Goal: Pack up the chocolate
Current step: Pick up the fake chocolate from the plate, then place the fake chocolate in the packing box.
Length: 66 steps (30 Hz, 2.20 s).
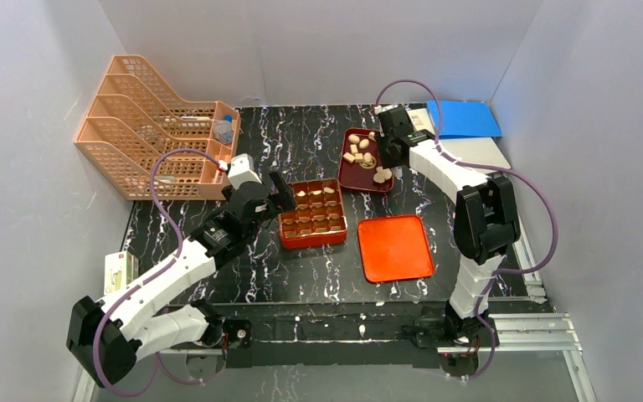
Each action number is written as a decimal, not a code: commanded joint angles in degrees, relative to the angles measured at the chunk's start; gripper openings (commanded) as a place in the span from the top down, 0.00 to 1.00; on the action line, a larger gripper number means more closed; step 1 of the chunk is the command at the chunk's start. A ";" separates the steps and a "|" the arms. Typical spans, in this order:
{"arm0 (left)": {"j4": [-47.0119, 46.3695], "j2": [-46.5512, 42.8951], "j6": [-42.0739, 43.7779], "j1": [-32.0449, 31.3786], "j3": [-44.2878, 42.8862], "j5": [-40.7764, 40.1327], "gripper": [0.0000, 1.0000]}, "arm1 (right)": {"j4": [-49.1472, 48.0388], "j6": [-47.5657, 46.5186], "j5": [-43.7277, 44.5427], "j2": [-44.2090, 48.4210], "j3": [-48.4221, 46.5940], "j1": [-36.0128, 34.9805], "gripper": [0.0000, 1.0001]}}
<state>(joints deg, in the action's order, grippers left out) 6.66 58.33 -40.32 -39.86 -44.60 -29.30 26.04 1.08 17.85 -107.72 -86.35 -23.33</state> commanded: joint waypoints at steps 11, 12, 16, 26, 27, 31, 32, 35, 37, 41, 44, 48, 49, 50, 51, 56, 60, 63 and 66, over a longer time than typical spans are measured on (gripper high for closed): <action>1.03 -0.58 0.01 0.22 -0.83 -1.02 0.02 | -1.92 -0.03 0.78 5.78 0.47 0.03 0.99; 1.09 -0.50 0.03 0.22 -0.90 -1.02 0.02 | -1.88 0.05 0.62 5.96 0.55 -0.04 0.99; 1.34 -0.25 0.31 0.22 -1.57 -1.23 0.02 | -1.58 0.48 -0.30 7.00 0.43 -0.07 0.99; 2.51 -0.38 0.19 0.22 -3.23 -1.57 0.02 | 1.48 1.40 -1.19 12.44 0.39 -3.47 0.99; 2.81 -0.52 0.09 0.23 -3.48 -1.63 0.02 | 2.07 1.50 -1.16 12.97 0.47 -4.23 0.99; 4.18 -1.29 0.35 0.26 -4.55 -2.00 0.02 | 3.99 2.24 -0.97 15.56 1.15 -8.21 0.99; 4.58 -1.47 0.42 0.22 -4.81 -2.13 0.02 | 4.59 2.56 -1.03 16.13 1.20 -9.27 0.99; 5.72 -2.06 0.66 0.22 -5.59 -2.47 0.02 | 5.95 3.90 -0.76 17.92 1.72 -12.84 0.99; 6.46 -2.60 0.75 0.24 -5.98 -2.74 0.02 | 6.52 5.10 -1.60 19.19 1.99 -15.04 0.99; 7.56 -3.59 0.77 0.22 -6.50 -3.05 0.03 | 7.96 7.09 -2.02 20.84 2.04 -20.04 0.99; 8.11 -4.07 0.68 0.22 -6.72 -3.24 0.03 | 8.28 8.21 -1.72 21.66 2.31 -23.72 0.99; 8.35 -4.52 0.32 0.29 -6.60 -3.17 0.03 | 8.82 8.84 -0.48 21.41 1.70 -28.16 0.99; 8.36 -4.53 0.24 0.23 -6.64 -3.14 0.03 | 8.92 9.05 -0.18 21.16 1.46 -29.40 0.99; 8.30 -4.60 0.17 0.23 -6.56 -3.11 0.03 | 8.89 9.19 0.04 20.82 1.25 -30.23 0.99; 8.40 -4.62 0.15 0.22 -6.49 -3.13 0.03 | 8.78 9.27 0.08 20.47 1.00 -30.86 0.99; 8.45 -5.04 -0.05 0.22 -6.16 -3.23 0.03 | 8.28 9.42 1.00 17.75 -0.18 -34.30 0.99; 8.74 -5.32 -0.09 0.22 -5.99 -3.50 0.03 | 7.59 9.43 1.03 15.76 -1.58 -35.36 0.99; 8.85 -5.39 0.02 0.22 -5.90 -3.56 0.03 | 7.30 9.29 0.73 14.31 -2.73 -35.65 0.99; 8.79 -5.65 -0.10 0.22 -5.53 -3.60 0.03 | 7.18 9.00 0.70 13.04 -4.20 -35.89 0.99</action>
<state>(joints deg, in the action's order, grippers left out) 14.22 54.30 -40.27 -39.86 -49.25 -31.07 36.18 9.96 17.45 -94.24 -85.78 -58.78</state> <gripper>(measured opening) 0.973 0.403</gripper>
